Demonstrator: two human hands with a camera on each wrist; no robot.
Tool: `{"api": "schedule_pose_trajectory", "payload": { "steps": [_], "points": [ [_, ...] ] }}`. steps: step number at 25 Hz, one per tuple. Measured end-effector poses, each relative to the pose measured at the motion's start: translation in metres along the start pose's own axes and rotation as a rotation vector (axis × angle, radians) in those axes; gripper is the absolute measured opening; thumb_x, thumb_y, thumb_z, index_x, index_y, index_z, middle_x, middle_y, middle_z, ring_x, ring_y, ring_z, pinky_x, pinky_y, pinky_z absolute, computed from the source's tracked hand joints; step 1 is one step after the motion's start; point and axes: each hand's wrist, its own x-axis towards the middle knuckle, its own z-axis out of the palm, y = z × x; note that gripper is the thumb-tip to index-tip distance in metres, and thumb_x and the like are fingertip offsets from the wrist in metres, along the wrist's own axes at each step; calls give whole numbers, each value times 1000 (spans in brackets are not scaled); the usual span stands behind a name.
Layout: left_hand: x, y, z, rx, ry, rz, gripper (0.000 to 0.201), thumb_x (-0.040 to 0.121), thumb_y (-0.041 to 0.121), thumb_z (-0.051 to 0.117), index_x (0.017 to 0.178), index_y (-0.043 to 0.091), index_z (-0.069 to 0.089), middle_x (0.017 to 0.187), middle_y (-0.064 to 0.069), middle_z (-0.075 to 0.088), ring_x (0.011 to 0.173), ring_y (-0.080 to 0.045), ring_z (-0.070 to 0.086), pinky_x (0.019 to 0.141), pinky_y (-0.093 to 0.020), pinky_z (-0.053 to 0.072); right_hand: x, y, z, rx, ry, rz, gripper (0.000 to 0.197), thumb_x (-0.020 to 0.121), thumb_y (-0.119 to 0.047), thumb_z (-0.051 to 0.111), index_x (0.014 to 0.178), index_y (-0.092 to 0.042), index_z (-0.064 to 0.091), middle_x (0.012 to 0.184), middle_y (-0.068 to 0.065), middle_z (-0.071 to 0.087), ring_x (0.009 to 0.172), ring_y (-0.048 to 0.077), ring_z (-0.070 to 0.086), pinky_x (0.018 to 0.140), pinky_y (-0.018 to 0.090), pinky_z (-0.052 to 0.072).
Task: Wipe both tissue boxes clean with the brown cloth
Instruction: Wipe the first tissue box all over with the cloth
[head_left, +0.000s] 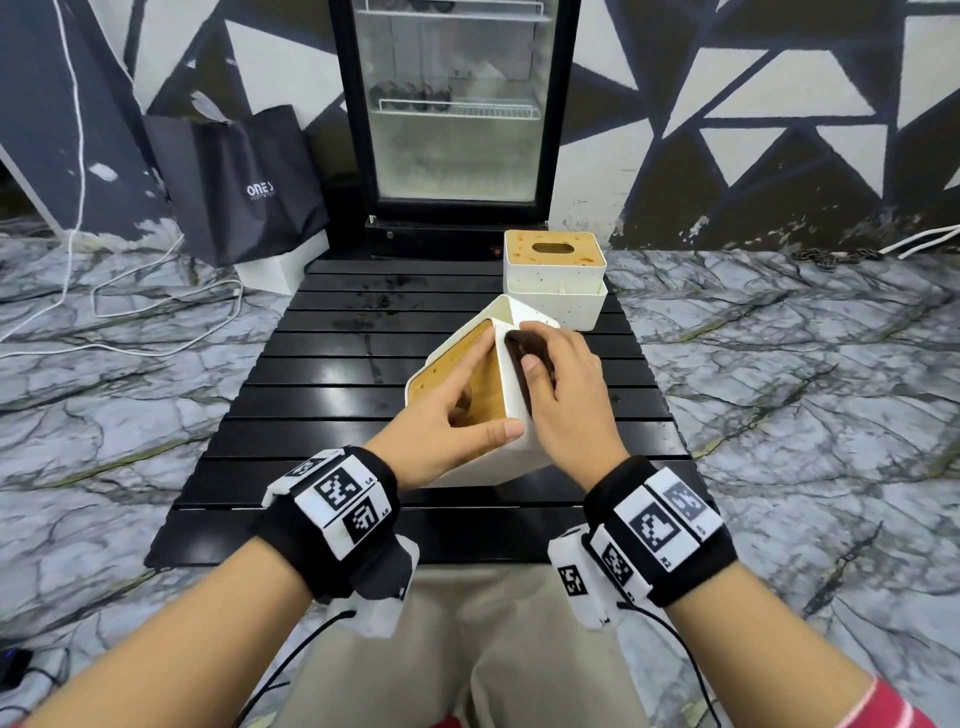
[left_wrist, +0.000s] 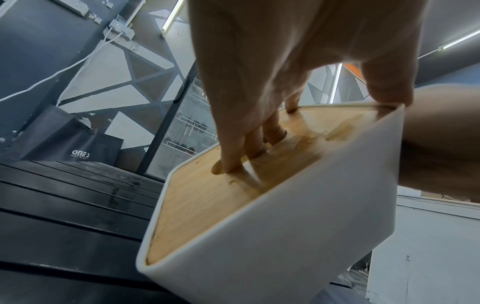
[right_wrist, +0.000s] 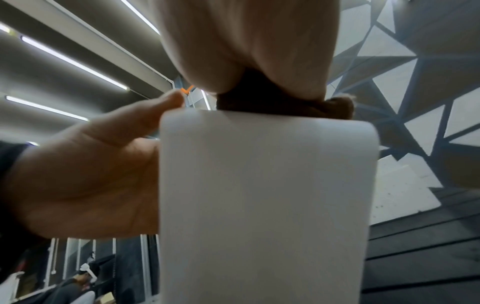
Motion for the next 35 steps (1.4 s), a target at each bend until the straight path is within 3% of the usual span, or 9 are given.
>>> {"api": "schedule_pose_trajectory", "payload": {
  "steps": [3, 6, 9, 14, 18, 22, 25, 32, 35],
  "points": [
    [1, 0, 3, 15, -9, 11, 88, 68, 53, 69, 129, 62, 7, 148, 2, 34, 131, -18, 39, 112, -31, 33, -1, -6, 1, 16, 1, -31, 32, 94, -12, 42, 124, -18, 50, 124, 3, 50, 114, 22, 41, 100, 31, 32],
    [3, -2, 4, 60, -2, 8, 92, 74, 46, 72, 137, 55, 6, 147, -12, 32, 131, -23, 37, 112, -33, 31, 11, -4, -2, 10, -1, -33, 30, 94, -13, 42, 123, -17, 51, 122, 4, 52, 112, 19, 43, 101, 34, 31],
    [5, -4, 2, 70, -12, 20, 96, 66, 60, 66, 141, 56, 8, 145, -2, 38, 117, -10, 44, 110, -41, 35, 12, -2, -5, 15, 12, -14, 30, 94, -11, 42, 122, -16, 51, 120, 4, 52, 107, 12, 42, 103, 36, 31],
    [6, -5, 3, 46, -22, 19, 89, 65, 61, 67, 131, 69, 8, 147, 4, 36, 127, -12, 42, 112, -41, 33, 7, -2, -2, 8, 7, -51, 30, 94, -11, 42, 122, -17, 52, 121, 4, 52, 113, 19, 44, 102, 33, 30],
    [8, -6, 2, 51, -44, 8, 95, 66, 61, 66, 140, 60, 7, 146, 16, 34, 127, -12, 43, 111, -43, 33, 16, 0, -4, 27, 11, -36, 29, 94, -10, 42, 120, -17, 53, 118, 1, 53, 112, 17, 45, 104, 39, 31],
    [5, -4, -2, -6, -8, -13, 87, 63, 60, 66, 128, 71, 9, 130, 8, 45, 115, -12, 49, 108, -32, 37, 2, 1, 1, 17, -13, -65, 32, 94, -15, 41, 124, -18, 50, 123, 1, 52, 114, 19, 42, 99, 29, 29],
    [3, -1, -3, -63, 10, -27, 87, 67, 48, 68, 131, 63, 11, 111, 2, 53, 98, -10, 54, 90, -14, 43, -14, 11, 1, -1, -40, -120, 36, 90, -23, 37, 124, -20, 50, 122, -2, 52, 112, 14, 40, 95, 21, 25],
    [3, 1, -4, -110, 10, -46, 85, 72, 38, 63, 136, 57, 12, 105, 8, 54, 91, -7, 55, 84, -13, 43, 2, 22, -1, -48, -26, 1, 33, 93, -19, 40, 124, -17, 51, 125, 3, 51, 117, 24, 40, 96, 23, 24],
    [3, 3, -3, -145, 24, -37, 78, 76, 31, 64, 129, 60, 14, 101, 6, 55, 86, -6, 55, 79, -9, 44, -6, 13, 3, -32, -40, -69, 34, 93, -20, 38, 125, -18, 49, 125, 1, 50, 115, 20, 38, 95, 22, 25]
  ]
}}
